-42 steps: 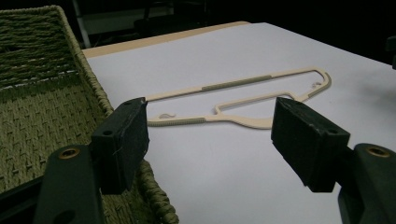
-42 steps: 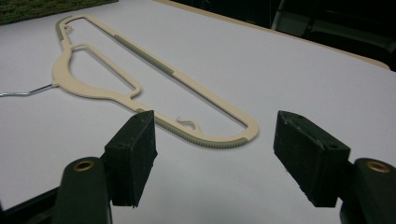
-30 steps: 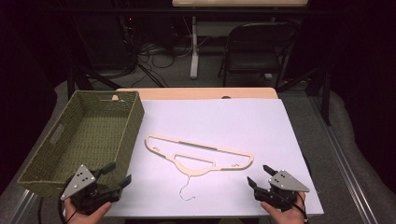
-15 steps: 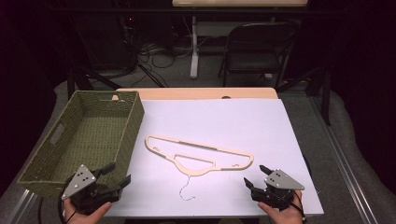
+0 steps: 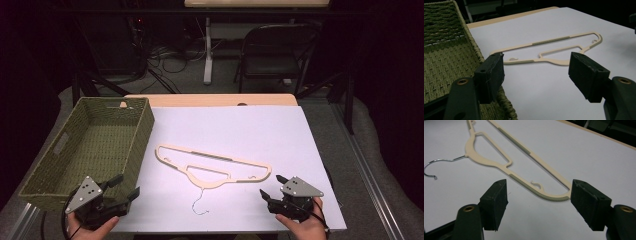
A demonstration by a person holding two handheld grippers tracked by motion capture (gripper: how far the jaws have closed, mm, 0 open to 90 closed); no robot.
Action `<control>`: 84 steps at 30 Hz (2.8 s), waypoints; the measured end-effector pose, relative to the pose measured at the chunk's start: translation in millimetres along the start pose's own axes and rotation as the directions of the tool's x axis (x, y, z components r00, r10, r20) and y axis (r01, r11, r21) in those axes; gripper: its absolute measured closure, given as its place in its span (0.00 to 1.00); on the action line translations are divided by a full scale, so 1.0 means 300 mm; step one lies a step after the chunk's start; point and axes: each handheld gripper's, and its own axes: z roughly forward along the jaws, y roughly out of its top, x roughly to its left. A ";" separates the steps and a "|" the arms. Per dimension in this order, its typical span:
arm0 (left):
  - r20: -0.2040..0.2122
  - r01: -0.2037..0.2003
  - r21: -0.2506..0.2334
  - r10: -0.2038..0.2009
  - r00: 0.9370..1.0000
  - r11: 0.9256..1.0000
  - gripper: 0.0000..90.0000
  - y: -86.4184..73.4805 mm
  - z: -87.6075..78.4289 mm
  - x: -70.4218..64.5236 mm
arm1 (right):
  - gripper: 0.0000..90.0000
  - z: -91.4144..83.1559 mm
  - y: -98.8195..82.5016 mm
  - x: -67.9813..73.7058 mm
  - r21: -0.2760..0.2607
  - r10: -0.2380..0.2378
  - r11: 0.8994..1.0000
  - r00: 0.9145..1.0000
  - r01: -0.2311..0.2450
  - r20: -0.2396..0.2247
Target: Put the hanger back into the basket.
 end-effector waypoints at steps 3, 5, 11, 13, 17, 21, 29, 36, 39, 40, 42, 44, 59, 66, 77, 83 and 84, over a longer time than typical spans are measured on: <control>-0.002 -0.003 0.002 0.003 1.000 1.000 0.32 0.001 -0.001 0.000 | 0.33 0.012 0.020 0.003 0.042 -0.034 0.999 0.999 0.035 -0.012; -0.003 -0.002 0.001 0.002 1.000 1.000 0.32 0.002 -0.002 0.000 | 0.33 0.022 0.032 0.006 0.070 -0.055 0.996 0.998 0.057 -0.027; -0.002 0.001 0.003 -0.001 1.000 1.000 0.32 0.001 -0.003 0.001 | 0.34 0.050 0.071 0.008 0.120 -0.074 0.989 0.994 0.084 -0.083; -0.002 0.002 0.004 -0.002 1.000 1.000 0.32 0.000 -0.003 0.001 | 0.34 0.059 0.081 0.007 0.137 -0.071 0.987 0.993 0.084 -0.095; -0.001 0.001 0.004 -0.001 1.000 1.000 0.32 0.000 -0.002 0.000 | 0.34 0.075 0.093 0.007 0.146 -0.082 0.985 0.991 0.097 -0.106; -0.002 0.002 0.006 -0.002 1.000 1.000 0.32 0.001 -0.002 -0.001 | 0.36 0.087 0.111 0.000 0.172 -0.115 0.976 0.985 0.137 -0.130; 0.003 -0.001 0.010 0.001 1.000 1.000 0.32 0.000 0.002 -0.003 | 0.39 0.111 0.157 -0.017 0.232 -0.161 0.953 0.973 0.197 -0.163; 0.002 0.000 0.008 0.000 1.000 1.000 0.32 0.001 0.000 -0.002 | 0.41 0.144 0.193 -0.039 0.289 -0.143 0.937 0.971 0.195 -0.190; 0.003 0.002 0.009 -0.002 1.000 1.000 0.32 0.001 -0.001 -0.001 | 0.41 0.154 0.202 -0.040 0.298 -0.144 0.934 0.970 0.198 -0.195; 0.003 0.000 0.010 0.000 1.000 1.000 0.32 0.001 -0.001 -0.001 | 0.41 0.155 0.208 -0.041 0.314 -0.148 0.927 0.969 0.207 -0.200; 0.003 0.000 0.010 0.000 1.000 1.000 0.32 0.000 0.000 -0.001 | 0.41 0.165 0.208 -0.040 0.304 -0.142 0.931 0.968 0.201 -0.205; 0.004 0.001 0.010 -0.001 1.000 1.000 0.32 0.001 0.000 -0.002 | 0.42 0.174 0.213 -0.039 0.311 -0.155 0.925 0.965 0.217 -0.213; 0.006 0.002 0.011 -0.002 1.000 1.000 0.32 0.001 0.002 -0.003 | 0.42 0.238 0.249 -0.032 0.428 -0.232 0.836 0.928 0.343 -0.290; 0.006 0.003 0.012 -0.003 1.000 1.000 0.32 0.003 0.002 -0.006 | 0.47 0.266 0.270 -0.029 0.466 -0.230 0.810 0.923 0.357 -0.308; 0.010 0.001 0.010 -0.001 1.000 1.000 0.32 0.004 0.005 -0.007 | 0.61 0.332 0.301 -0.022 0.498 -0.252 0.747 0.881 0.440 -0.401; 0.012 0.002 0.009 -0.002 1.000 1.000 0.32 0.003 0.006 -0.006 | 0.68 0.368 0.303 0.002 0.508 -0.289 0.693 0.843 0.511 -0.454; 0.012 0.002 0.009 -0.002 1.000 1.000 0.32 0.003 0.006 -0.006 | 0.68 0.376 0.304 0.006 0.507 -0.293 0.682 0.832 0.527 -0.470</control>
